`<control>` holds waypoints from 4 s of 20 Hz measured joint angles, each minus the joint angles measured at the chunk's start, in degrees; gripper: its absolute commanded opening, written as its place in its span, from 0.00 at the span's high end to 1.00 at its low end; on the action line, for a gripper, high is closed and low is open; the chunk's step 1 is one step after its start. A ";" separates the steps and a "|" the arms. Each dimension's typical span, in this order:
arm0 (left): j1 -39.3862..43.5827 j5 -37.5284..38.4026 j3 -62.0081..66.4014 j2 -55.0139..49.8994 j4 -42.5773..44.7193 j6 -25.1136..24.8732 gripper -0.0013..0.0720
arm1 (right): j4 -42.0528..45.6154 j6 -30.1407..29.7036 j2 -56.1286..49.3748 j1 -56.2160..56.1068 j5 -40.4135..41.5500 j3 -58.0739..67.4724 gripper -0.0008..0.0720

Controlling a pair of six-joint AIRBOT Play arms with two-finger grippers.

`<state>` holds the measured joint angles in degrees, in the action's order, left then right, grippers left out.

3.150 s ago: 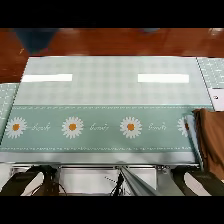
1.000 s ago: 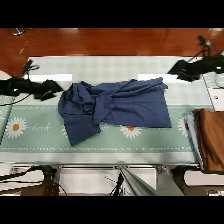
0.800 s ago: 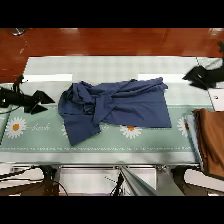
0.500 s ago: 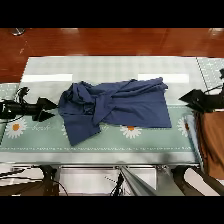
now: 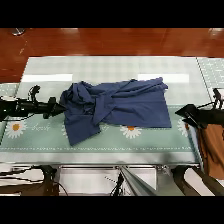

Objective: Fold the shirts.

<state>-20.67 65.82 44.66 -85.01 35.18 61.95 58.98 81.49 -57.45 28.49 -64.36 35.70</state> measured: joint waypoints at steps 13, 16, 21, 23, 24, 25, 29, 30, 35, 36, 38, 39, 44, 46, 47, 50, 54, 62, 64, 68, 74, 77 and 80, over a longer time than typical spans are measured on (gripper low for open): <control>1.01 3.52 1.66 -0.02 -0.50 -1.38 0.95 | -7.82 -5.81 -14.23 -0.13 -3.98 -0.55 0.14; 1.60 3.56 1.66 -0.02 -0.52 -1.36 0.95 | -13.88 -8.44 -16.76 -1.60 -2.69 -0.55 0.15; 4.17 3.41 1.66 0.15 -1.62 -1.31 0.95 | -18.16 -10.69 -20.24 -10.01 2.19 2.80 0.96; 4.37 4.59 2.56 0.94 -5.25 -1.81 0.95 | -18.58 -11.23 -20.65 -13.11 0.79 7.91 0.96; 4.22 5.42 3.67 1.73 -8.20 -2.69 0.95 | -18.69 -11.19 -20.70 -14.05 -0.50 11.61 0.96; 3.87 6.75 5.46 3.02 -12.24 -3.69 0.95 | -18.80 -10.97 -20.39 -14.84 -1.99 16.70 0.96; 2.38 5.35 17.73 12.41 -28.02 -5.44 0.95 | -16.26 -6.56 -17.42 -16.24 -5.29 43.76 0.96; 1.97 3.56 21.68 15.58 -30.29 -5.42 0.95 | -14.93 -5.38 -16.33 -16.33 -5.81 50.56 0.96; -1.73 -5.44 39.36 31.52 -25.00 -0.59 0.95 | -5.16 0.11 -5.75 -16.68 -7.17 74.01 0.96; -2.84 -6.34 42.27 34.93 -20.50 1.88 0.95 | -3.37 0.90 -2.93 -16.68 -7.52 75.84 0.96; -4.72 -7.43 46.60 42.03 -10.67 6.69 0.95 | -0.02 2.19 3.04 -16.72 -8.55 78.23 0.96; -5.53 -7.67 48.11 45.38 -5.33 8.98 0.95 | 1.77 2.62 5.97 -16.72 -9.05 78.97 0.96; -8.35 -8.39 51.98 61.20 24.02 18.99 0.95 | 11.15 5.81 17.94 -16.72 -12.85 80.30 0.96; -8.72 -6.47 52.41 64.87 31.91 21.57 0.95 | 13.75 7.50 21.73 -16.72 -15.10 79.14 0.96; -8.79 -5.07 52.48 65.88 34.45 22.58 0.95 | 14.60 8.15 23.08 -16.72 -16.85 78.16 0.96; -8.94 -0.48 50.58 66.75 39.58 26.60 0.95 | 15.98 9.94 26.23 -16.72 -20.31 73.02 0.96; -9.03 2.32 41.64 65.05 35.28 28.44 0.95 | 13.68 10.93 27.89 -16.74 -22.47 61.24 0.96; -4.94 -1.29 20.20 47.84 14.14 20.22 0.95 | 1.66 5.60 20.35 -16.81 -3.82 31.54 0.96; -0.94 -5.03 18.56 39.74 12.37 17.66 0.95 | -1.25 2.75 13.75 -16.79 1.81 28.63 0.96; 6.84 -16.15 19.67 22.12 10.47 14.91 0.95 | -11.26 -5.75 -3.15 -16.81 10.88 28.72 0.96; 11.45 -21.94 30.71 -1.25 6.86 13.90 0.95 | -16.81 -7.78 -30.18 -16.79 14.12 43.45 0.96; 11.45 -20.46 33.83 -6.75 5.81 13.79 0.95 | -17.40 -5.33 -38.93 -16.79 13.00 50.36 0.96; 9.77 -15.82 35.41 -8.59 5.27 11.93 0.95 | -17.86 -3.85 -42.69 -16.46 10.84 53.83 0.96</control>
<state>-10.90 50.00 80.07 -93.60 40.45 73.89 41.12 77.65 -100.14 12.03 -53.52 89.54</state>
